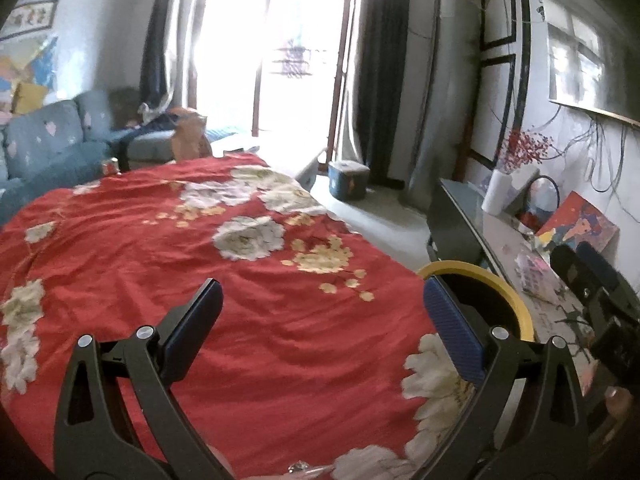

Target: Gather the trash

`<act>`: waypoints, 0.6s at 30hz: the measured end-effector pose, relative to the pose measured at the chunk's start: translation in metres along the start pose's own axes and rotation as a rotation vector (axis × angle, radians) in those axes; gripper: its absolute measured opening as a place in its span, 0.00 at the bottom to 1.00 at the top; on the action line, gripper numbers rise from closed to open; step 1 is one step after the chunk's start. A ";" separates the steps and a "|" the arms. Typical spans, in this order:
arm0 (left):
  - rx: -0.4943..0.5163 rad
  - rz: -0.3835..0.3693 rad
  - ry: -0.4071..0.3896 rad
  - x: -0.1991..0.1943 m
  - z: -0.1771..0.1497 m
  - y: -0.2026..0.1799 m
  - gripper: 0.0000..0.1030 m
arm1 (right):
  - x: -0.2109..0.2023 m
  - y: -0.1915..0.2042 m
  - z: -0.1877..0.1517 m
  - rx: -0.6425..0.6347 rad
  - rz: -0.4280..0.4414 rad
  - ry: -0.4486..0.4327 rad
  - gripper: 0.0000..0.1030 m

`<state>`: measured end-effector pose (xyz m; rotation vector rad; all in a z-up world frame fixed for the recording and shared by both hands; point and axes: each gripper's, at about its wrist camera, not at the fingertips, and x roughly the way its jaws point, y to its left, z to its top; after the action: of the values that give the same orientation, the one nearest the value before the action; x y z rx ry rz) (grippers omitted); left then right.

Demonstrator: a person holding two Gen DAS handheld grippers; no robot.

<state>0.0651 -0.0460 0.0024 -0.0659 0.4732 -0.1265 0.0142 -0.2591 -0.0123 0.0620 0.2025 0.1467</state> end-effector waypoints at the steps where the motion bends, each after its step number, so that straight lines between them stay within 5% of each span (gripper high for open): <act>1: -0.003 0.007 -0.013 -0.003 -0.002 0.002 0.89 | 0.000 0.003 -0.002 -0.012 -0.001 -0.007 0.94; 18: -0.005 0.067 -0.135 -0.027 -0.023 0.013 0.89 | -0.003 0.022 -0.030 -0.077 -0.001 -0.097 0.94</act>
<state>0.0327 -0.0304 -0.0070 -0.0626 0.3402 -0.0552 0.0022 -0.2365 -0.0398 -0.0077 0.1003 0.1498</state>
